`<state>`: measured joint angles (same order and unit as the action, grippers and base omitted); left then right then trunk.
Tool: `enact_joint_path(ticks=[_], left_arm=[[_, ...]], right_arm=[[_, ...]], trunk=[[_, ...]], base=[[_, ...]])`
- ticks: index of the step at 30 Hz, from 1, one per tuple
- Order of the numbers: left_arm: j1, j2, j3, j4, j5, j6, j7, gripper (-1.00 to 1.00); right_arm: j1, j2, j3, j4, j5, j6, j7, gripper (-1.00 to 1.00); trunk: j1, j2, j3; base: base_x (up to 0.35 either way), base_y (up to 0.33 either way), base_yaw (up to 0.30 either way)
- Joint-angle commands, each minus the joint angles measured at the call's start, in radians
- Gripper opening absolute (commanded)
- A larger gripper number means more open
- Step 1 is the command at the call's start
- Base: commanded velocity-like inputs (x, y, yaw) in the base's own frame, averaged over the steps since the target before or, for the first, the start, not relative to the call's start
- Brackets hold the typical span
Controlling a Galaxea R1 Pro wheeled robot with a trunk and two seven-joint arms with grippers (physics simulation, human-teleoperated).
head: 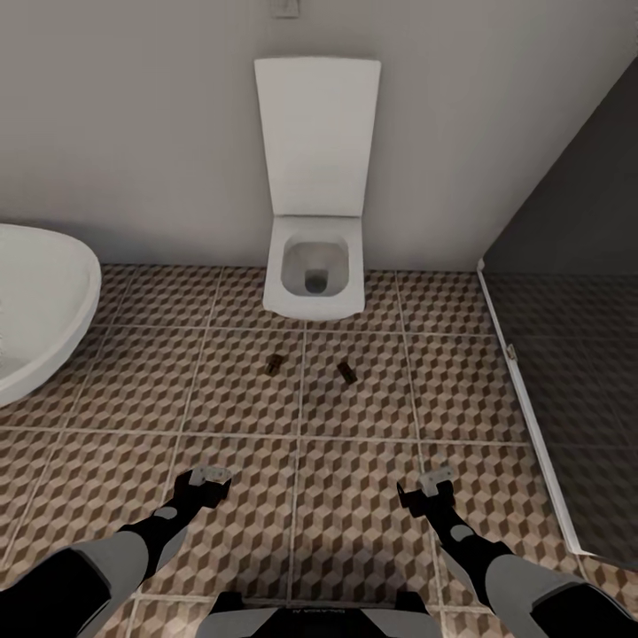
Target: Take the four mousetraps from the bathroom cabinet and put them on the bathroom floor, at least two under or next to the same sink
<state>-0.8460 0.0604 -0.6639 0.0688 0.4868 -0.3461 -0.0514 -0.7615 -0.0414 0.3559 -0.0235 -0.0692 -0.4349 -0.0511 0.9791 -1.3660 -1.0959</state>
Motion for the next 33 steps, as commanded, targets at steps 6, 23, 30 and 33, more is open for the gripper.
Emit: enact_joint_path(ticks=[6,23,30,33], left_arm=[[-0.001,-0.001,-0.008,0.003,0.010,-0.005,-0.005,1.00],[0.000,-0.002,-0.008,0.003,0.010,-0.005,-0.005,1.00],[0.003,-0.003,-0.008,0.003,0.010,-0.005,-0.005,1.00],[0.004,-0.003,-0.008,0.004,0.010,-0.005,-0.005,1.00]], right_arm=[[0.003,0.000,0.009,0.000,-0.007,-0.014,-0.004,1.00],[0.004,0.000,0.009,0.000,-0.008,-0.020,-0.004,1.00],[0.004,0.000,0.009,0.000,-0.008,-0.021,-0.004,1.00],[0.004,0.000,0.009,0.001,-0.008,-0.021,-0.004,1.00]], trunk=[[-0.023,0.042,0.027],[-0.088,0.161,0.107],[-0.115,0.210,0.140],[-0.127,0.231,0.154]], base=[[0.000,0.000,0.000],[0.000,0.000,0.000],[0.000,0.000,0.000],[0.000,0.000,0.000]])
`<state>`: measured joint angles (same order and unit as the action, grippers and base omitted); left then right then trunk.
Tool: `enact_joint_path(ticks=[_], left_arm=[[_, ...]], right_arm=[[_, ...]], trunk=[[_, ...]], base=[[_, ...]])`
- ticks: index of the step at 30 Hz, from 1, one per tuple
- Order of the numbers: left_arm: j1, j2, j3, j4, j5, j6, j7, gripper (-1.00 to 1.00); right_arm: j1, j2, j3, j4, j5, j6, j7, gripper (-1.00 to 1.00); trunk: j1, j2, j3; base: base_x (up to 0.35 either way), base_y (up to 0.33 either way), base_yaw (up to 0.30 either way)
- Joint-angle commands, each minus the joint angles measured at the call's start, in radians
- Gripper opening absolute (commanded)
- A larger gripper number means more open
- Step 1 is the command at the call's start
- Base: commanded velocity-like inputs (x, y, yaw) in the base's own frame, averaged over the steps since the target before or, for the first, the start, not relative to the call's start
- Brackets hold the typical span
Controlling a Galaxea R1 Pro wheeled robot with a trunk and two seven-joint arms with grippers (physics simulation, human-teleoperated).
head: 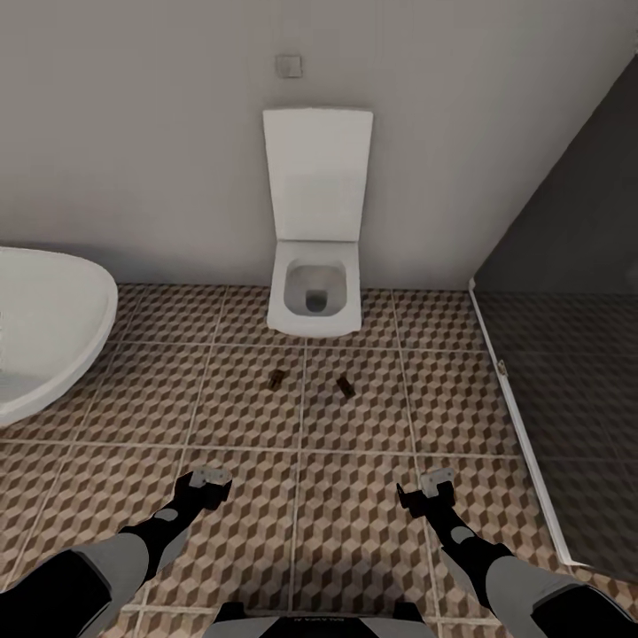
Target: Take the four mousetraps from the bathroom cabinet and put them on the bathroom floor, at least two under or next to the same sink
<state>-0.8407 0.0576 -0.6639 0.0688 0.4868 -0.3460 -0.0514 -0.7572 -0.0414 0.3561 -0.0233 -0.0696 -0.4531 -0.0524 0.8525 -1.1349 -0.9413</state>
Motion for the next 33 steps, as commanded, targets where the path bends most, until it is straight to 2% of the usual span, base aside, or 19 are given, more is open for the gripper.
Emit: enact_joint_path(ticks=[1,21,33], left_arm=[[-0.001,-0.001,-0.008,0.004,0.010,-0.005,-0.005,1.00],[0.020,0.002,-0.008,0.006,0.010,-0.006,-0.005,1.00],[0.051,0.002,-0.008,0.006,0.012,-0.007,-0.005,1.00]], right_arm=[[0.000,0.000,0.009,0.000,-0.007,-0.002,-0.003,1.00],[0.017,0.000,0.008,0.001,-0.007,-0.005,-0.004,1.00],[0.053,-0.010,0.008,0.001,-0.011,-0.081,-0.006,1.00]], trunk=[[-0.004,0.007,0.004],[-0.081,0.147,0.098],[-0.127,0.231,0.155]], base=[[0.000,0.000,0.000],[0.000,0.000,0.000],[0.000,0.000,0.000]])
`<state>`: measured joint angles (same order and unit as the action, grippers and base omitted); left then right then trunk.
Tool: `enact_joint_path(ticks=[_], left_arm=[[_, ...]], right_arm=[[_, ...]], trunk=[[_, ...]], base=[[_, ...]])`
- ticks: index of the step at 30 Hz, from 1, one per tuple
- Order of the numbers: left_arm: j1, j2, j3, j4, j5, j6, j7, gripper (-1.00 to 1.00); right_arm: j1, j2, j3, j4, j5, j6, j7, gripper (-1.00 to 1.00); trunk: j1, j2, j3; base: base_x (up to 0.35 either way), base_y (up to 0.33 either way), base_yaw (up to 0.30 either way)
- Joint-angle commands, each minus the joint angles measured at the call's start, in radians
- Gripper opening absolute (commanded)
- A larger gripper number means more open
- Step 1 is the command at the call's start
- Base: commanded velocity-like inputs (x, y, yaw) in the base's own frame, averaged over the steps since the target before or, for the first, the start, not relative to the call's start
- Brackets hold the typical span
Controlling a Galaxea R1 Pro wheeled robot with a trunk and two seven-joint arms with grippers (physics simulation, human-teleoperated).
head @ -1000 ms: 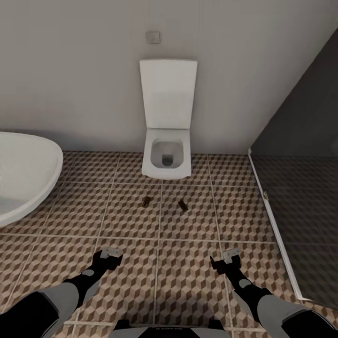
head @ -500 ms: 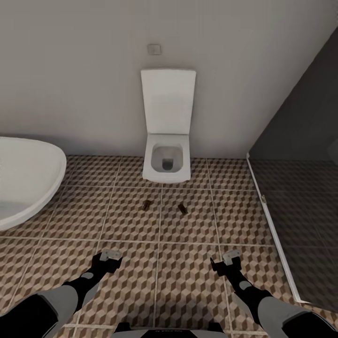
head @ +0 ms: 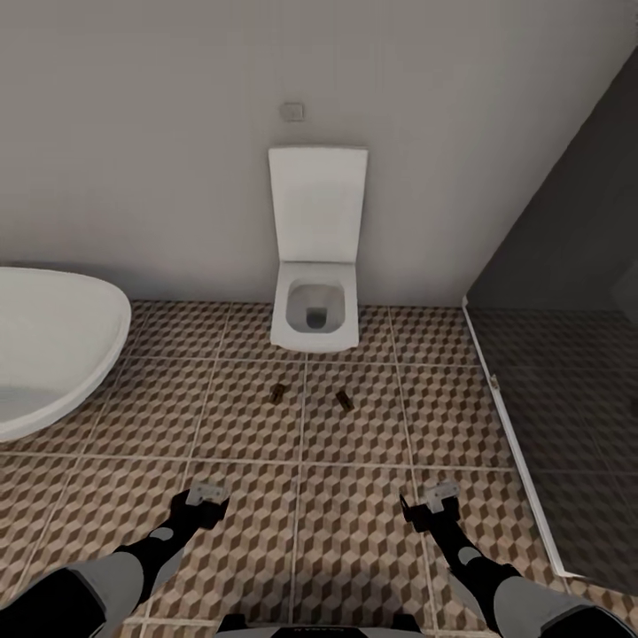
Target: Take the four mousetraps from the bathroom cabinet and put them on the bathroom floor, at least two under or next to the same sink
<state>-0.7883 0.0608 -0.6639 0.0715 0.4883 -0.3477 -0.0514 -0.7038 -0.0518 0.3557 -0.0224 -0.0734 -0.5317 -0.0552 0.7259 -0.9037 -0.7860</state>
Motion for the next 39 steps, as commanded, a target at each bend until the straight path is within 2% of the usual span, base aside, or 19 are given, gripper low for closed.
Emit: enact_joint_path(ticks=[1,16,26,39], left_arm=[[0.001,0.000,-0.008,0.004,0.010,-0.005,-0.005,1.00],[0.055,0.019,-0.007,0.004,0.012,-0.012,-0.005,1.00],[0.117,0.030,-0.006,0.005,0.012,-0.107,0.001,1.00],[0.149,0.037,-0.006,0.005,0.013,-0.148,0.002,1.00]], right_arm=[[0.003,-0.001,0.009,0.001,-0.008,-0.006,-0.003,1.00],[0.062,-0.011,0.008,0.001,-0.010,-0.030,-0.003,1.00],[0.087,-0.014,0.009,0.001,-0.012,-0.076,-0.003,1.00],[0.109,-0.014,0.009,0.001,-0.021,-0.106,-0.003,1.00]], trunk=[[-0.004,0.007,0.004],[-0.061,0.112,0.075],[-0.100,0.182,0.122],[-0.149,0.273,0.183]], base=[[0.000,0.000,0.000],[0.000,0.000,0.000],[0.000,0.000,0.000],[0.000,0.000,0.000]])
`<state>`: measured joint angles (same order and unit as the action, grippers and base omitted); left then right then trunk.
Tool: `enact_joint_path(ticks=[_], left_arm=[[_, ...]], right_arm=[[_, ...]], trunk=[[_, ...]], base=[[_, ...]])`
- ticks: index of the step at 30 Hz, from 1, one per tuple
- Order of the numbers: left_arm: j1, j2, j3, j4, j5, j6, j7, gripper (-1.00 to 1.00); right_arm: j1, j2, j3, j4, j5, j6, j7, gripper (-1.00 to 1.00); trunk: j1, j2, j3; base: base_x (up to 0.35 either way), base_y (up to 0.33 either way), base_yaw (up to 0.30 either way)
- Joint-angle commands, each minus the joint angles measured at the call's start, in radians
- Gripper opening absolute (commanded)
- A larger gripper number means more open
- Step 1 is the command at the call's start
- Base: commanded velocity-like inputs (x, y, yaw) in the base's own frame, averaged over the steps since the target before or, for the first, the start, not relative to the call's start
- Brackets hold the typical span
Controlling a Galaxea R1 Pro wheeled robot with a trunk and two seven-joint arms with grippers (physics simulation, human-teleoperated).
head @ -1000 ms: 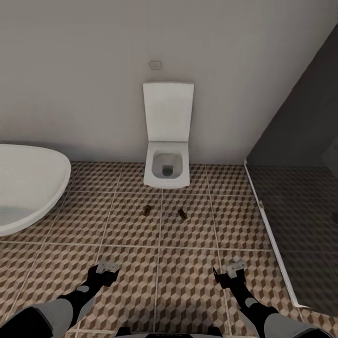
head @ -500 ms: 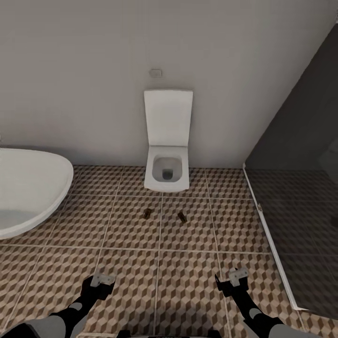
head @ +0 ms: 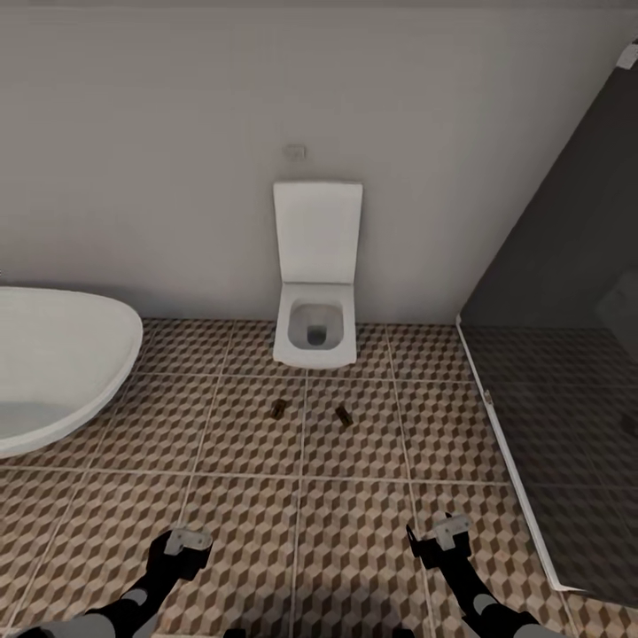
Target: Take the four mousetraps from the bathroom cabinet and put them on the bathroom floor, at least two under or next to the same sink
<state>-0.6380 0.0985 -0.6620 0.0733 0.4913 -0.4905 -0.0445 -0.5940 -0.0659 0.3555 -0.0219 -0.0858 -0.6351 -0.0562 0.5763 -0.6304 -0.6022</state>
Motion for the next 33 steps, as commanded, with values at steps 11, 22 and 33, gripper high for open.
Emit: enact_joint_path(ticks=[11,22,33], left_arm=[[0.047,0.016,-0.008,0.003,0.010,-0.082,-0.005,1.00],[0.056,0.017,-0.008,0.003,0.010,-0.088,-0.005,1.00],[0.057,0.013,-0.008,0.003,0.010,-0.087,-0.005,1.00]], right_arm=[[0.008,0.000,0.010,0.000,-0.063,-0.015,-0.001,1.00],[0.020,0.000,0.010,0.000,-0.068,-0.015,-0.001,1.00],[0.022,0.000,0.010,0.000,-0.068,-0.015,-0.001,1.00]], trunk=[[-0.042,0.076,0.051],[-0.084,0.153,0.103],[-0.126,0.230,0.155]], base=[[0.000,0.000,0.000],[0.000,0.000,0.000],[0.000,0.000,0.000]])
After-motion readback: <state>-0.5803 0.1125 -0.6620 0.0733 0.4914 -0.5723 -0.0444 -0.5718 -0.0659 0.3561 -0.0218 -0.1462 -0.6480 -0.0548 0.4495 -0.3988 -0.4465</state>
